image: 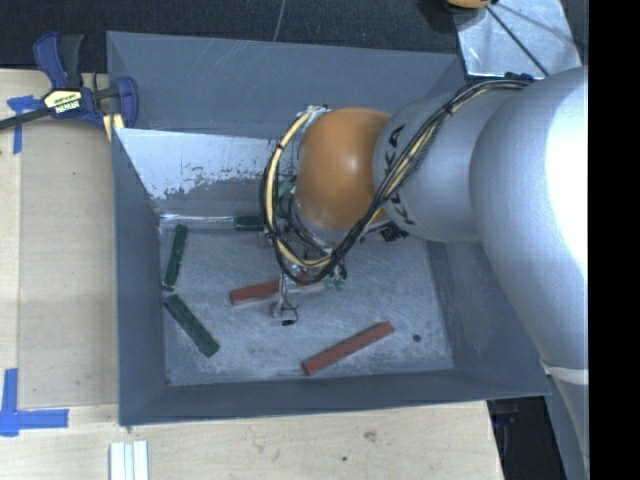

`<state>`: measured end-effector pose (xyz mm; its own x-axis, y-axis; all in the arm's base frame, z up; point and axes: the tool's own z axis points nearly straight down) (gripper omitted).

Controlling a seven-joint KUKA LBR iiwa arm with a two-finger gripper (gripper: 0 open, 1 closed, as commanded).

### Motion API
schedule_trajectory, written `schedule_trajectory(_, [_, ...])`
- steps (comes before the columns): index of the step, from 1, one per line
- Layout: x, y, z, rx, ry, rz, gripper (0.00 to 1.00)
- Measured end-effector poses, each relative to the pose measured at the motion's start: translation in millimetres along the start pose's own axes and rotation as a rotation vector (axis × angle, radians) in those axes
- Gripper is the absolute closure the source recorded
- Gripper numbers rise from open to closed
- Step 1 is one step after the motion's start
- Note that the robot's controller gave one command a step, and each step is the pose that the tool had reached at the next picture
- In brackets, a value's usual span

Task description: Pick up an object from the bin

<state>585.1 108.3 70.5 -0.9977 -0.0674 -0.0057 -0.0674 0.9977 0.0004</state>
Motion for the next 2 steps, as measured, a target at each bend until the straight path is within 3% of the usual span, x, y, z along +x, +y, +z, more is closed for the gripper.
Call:
schedule_trajectory(1, [19.4,7,-3,0.0,0.006,0.019,0.0])
schedule_trajectory(2, [-1.7,0,-1,-0.001,0.0,0.001,1.0])
